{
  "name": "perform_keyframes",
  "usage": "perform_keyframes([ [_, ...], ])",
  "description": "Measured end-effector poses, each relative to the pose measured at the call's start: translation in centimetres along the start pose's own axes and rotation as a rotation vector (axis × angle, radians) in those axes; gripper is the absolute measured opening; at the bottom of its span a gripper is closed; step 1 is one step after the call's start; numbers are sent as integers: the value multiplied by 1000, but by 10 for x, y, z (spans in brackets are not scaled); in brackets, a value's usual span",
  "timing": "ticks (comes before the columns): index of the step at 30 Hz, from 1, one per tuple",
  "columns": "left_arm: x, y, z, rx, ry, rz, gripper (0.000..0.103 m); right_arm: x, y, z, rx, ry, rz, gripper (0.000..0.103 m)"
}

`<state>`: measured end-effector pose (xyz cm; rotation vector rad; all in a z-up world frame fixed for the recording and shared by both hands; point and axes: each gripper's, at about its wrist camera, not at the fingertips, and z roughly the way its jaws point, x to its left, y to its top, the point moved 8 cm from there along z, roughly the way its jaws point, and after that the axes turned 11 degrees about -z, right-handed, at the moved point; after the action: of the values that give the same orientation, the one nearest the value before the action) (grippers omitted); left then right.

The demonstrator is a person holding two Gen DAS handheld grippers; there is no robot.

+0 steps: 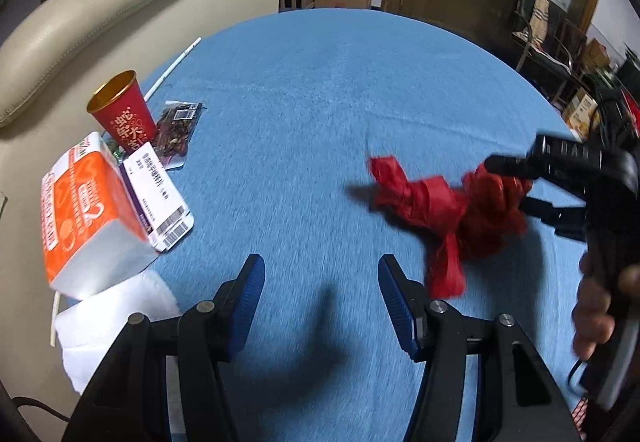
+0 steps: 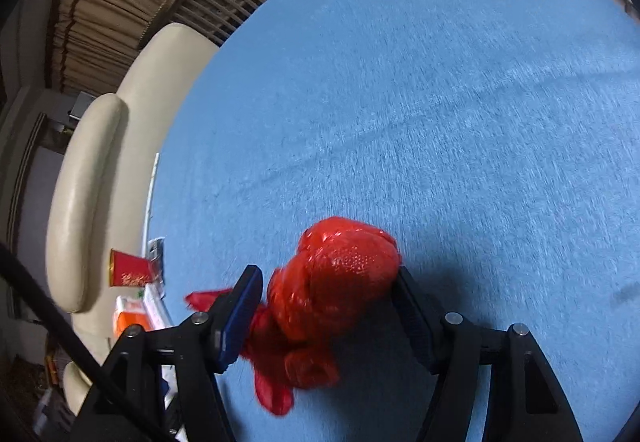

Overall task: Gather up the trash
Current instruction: 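Grasp the red plastic bag with the left tool while the right grasps the other red bag, then lift both red bags and carry them toward the red basket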

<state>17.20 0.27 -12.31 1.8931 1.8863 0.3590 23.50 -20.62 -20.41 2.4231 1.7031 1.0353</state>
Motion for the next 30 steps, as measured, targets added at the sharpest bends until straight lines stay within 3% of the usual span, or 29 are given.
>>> perform_keyframes([
  [1, -2, 3, 3, 6, -7, -8, 60, 1, 1, 2, -3, -3, -14, 55],
  [3, -8, 7, 8, 19, -15, -21, 60, 4, 3, 2, -14, -9, -57, 50],
  [13, -61, 15, 44, 103, -71, -55, 60, -16, 5, -40, -120, -77, -177, 49],
  [21, -93, 17, 51, 93, -119, -53, 64, -36, -12, -56, -120, -51, -172, 49],
  [30, -110, 5, 56, 85, -80, 11, 64, -58, -23, -69, -136, -35, -129, 49],
])
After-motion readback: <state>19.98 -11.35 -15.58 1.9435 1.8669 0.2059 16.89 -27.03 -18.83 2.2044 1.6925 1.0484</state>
